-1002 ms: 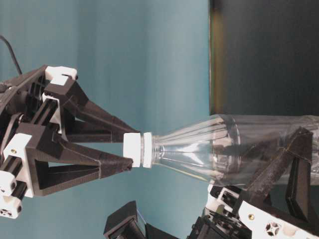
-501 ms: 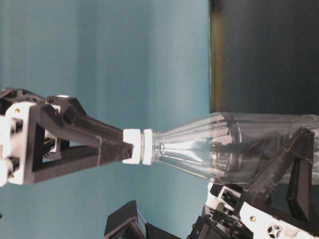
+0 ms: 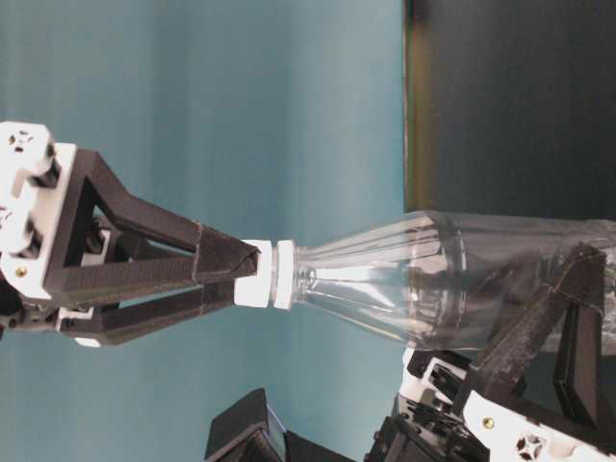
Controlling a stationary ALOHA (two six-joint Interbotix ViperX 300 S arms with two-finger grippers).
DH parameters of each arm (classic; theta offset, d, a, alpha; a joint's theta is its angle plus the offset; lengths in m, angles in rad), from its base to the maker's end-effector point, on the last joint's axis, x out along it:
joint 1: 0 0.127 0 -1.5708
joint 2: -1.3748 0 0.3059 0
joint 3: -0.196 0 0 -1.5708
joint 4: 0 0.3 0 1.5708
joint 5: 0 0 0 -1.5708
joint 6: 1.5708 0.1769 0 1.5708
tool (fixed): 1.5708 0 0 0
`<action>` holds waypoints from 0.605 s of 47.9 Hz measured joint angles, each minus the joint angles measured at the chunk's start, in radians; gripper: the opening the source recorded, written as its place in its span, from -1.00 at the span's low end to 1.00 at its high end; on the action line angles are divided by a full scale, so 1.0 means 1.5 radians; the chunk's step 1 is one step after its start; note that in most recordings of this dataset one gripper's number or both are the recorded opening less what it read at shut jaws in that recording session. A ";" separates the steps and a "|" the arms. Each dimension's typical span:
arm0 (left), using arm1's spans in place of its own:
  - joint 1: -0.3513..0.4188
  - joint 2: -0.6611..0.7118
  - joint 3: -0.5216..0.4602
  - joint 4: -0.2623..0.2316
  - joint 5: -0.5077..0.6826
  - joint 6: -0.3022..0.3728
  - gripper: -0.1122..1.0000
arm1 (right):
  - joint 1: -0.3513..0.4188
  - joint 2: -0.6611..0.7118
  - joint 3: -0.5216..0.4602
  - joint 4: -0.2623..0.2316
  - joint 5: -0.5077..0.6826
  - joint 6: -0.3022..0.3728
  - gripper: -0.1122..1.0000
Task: Open the bottle cap by holding the bottle with the left arm and twisting the cap with the right arm.
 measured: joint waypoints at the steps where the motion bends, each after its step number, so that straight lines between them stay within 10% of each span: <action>1: 0.000 0.000 0.000 0.000 0.000 0.000 0.66 | 0.001 0.001 -0.001 -0.004 0.000 -0.012 -0.13; 12: 0.001 0.004 0.000 0.000 0.001 0.000 0.66 | 0.012 0.003 -0.005 -0.032 -0.010 -0.055 -0.13; 29: 0.001 0.007 0.000 0.000 0.001 0.001 0.66 | 0.012 0.003 -0.005 -0.034 -0.014 -0.004 -0.13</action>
